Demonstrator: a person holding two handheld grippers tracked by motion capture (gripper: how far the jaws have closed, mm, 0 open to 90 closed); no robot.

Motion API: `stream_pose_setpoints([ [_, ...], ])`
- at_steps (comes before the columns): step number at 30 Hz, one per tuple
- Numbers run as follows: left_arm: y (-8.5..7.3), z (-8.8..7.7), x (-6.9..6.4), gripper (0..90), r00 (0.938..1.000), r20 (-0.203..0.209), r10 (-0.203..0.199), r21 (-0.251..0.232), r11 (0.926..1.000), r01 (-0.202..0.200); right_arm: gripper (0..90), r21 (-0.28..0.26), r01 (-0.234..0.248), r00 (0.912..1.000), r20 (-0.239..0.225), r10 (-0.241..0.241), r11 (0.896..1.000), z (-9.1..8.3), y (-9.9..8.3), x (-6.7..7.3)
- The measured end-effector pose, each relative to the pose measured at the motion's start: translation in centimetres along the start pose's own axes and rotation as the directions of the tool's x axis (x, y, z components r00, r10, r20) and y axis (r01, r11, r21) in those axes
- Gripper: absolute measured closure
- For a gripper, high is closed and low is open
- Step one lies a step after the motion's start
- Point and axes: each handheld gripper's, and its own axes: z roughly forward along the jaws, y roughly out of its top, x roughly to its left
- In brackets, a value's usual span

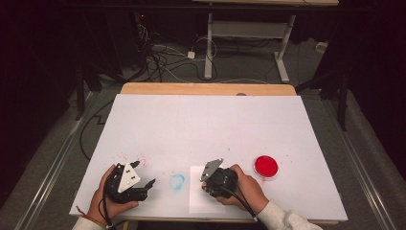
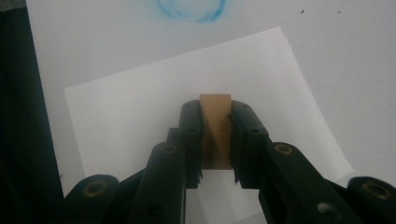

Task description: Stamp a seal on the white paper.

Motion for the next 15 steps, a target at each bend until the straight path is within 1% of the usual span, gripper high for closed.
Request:
stream_pose_setpoints([
  [2,0.0,0.02,0.0,20.6,1.0,0.001,0.001,0.001,1.0,-0.001,76.3,-0.006,-0.004,1.0,-0.001,0.004,1.0,0.07,0.01,0.01],
  [3,0.0,0.01,-0.01,20.6,1.0,0.002,0.002,0.001,1.0,-0.002,76.4,0.003,-0.001,1.0,0.002,0.001,1.0,0.0,0.04,0.01],
  [6,0.03,-0.02,-0.01,20.6,1.0,0.0,0.002,0.001,1.0,-0.002,76.4,0.006,-0.009,1.0,0.004,0.009,1.0,0.07,-0.01,0.09],
  [8,0.05,-0.01,-0.04,20.6,1.0,-0.001,0.003,0.001,1.0,-0.003,76.4,-0.002,-0.004,1.0,0.006,0.004,1.0,0.18,-0.03,0.12],
  [10,0.07,0.01,-0.12,20.5,1.0,0.002,0.005,0.002,1.0,-0.005,76.5,0.001,-0.013,0.9999,-0.001,0.013,1.0,0.17,-0.1,0.04],
  [13,0.1,0.01,-0.16,20.6,1.0,0.002,0.006,0.0,1.0,-0.006,76.5,-0.004,-0.01,0.9999,0.001,0.01,1.0,0.22,-0.15,0.06],
  [15,0.11,0.01,-0.16,20.6,1.0,0.002,0.005,0.001,1.0,-0.005,76.5,-0.002,0.006,0.9998,0.017,-0.006,1.0,0.25,-0.1,0.27],
])
